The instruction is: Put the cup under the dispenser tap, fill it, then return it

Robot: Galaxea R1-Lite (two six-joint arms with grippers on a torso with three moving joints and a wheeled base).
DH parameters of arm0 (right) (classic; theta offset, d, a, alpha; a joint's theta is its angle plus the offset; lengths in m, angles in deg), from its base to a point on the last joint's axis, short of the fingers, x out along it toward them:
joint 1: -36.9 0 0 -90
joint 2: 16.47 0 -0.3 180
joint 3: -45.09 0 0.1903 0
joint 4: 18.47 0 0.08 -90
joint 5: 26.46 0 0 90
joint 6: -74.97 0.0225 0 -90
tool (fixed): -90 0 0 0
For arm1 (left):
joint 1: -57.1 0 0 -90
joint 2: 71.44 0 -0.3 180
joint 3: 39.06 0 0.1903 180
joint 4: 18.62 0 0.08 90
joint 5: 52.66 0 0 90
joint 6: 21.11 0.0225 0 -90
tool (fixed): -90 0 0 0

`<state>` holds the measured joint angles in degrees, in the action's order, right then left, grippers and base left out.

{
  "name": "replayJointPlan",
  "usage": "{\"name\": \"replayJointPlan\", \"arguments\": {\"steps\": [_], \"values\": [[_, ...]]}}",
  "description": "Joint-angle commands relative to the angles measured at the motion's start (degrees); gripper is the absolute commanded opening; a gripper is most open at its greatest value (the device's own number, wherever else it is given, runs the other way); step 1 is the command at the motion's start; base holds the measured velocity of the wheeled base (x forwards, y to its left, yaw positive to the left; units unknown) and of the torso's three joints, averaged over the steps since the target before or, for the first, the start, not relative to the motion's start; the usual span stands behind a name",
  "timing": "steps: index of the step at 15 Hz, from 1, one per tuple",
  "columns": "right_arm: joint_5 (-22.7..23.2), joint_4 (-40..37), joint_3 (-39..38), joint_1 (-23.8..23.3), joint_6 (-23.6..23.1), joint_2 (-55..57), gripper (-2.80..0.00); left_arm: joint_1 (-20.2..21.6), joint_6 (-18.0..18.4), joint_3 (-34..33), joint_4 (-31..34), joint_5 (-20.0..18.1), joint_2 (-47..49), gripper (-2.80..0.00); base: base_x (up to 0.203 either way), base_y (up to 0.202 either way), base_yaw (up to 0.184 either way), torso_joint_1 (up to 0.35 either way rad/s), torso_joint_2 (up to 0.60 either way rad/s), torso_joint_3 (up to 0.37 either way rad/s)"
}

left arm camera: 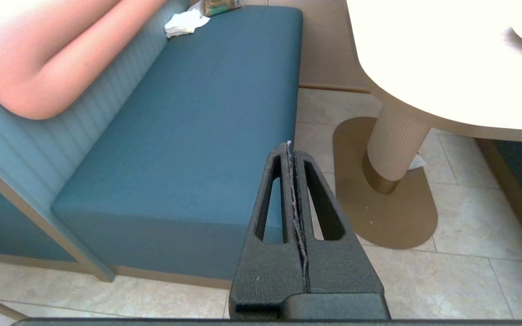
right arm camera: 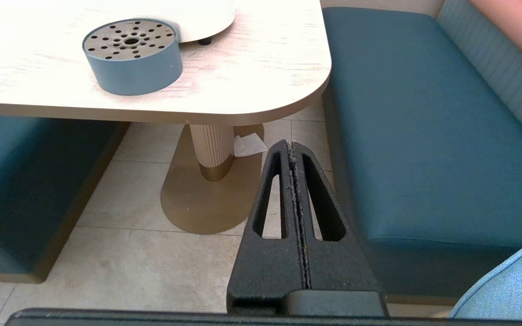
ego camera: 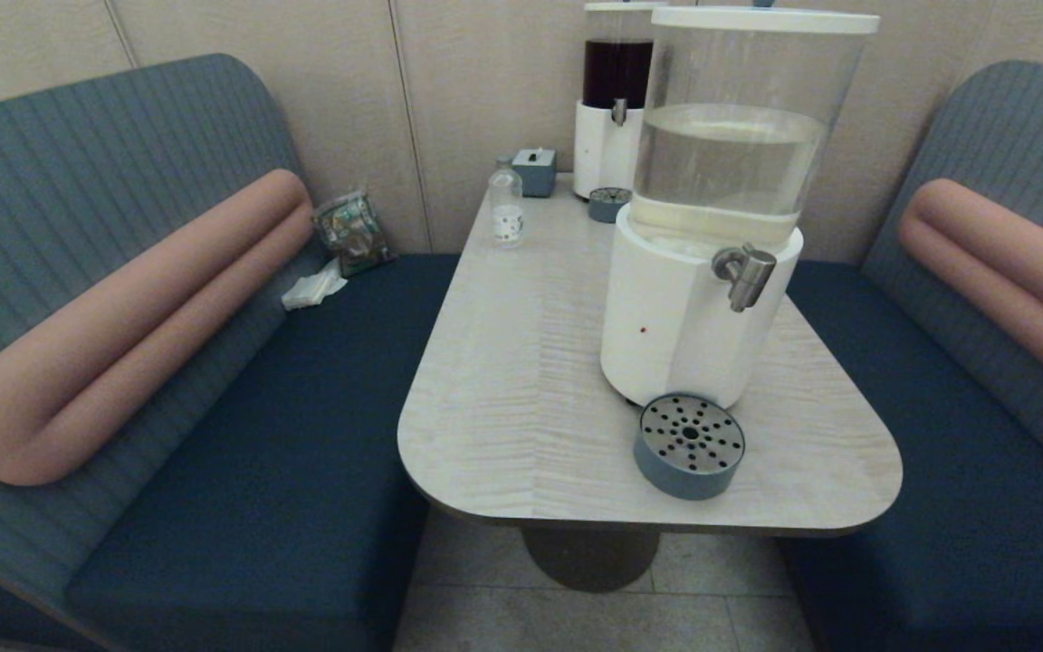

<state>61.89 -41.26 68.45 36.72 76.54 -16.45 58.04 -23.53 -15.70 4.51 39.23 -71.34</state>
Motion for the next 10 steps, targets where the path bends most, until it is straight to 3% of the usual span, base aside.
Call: {"name": "replayJointPlan", "arguments": {"steps": [1, 10], "values": [[-0.02, 0.04, 0.00, 0.01, 0.01, 0.06, -2.80, 0.03, -0.05, 0.00, -0.02, 0.04, 0.07, -2.80, 0.000, 0.000, 0.000, 0.000, 0.00, 0.000], [-0.02, 0.04, 0.00, 0.01, 0.01, -0.02, -2.80, 0.03, -0.05, 0.00, -0.02, 0.04, -0.01, -2.80, 0.000, 0.000, 0.000, 0.000, 0.00, 0.000]]}}
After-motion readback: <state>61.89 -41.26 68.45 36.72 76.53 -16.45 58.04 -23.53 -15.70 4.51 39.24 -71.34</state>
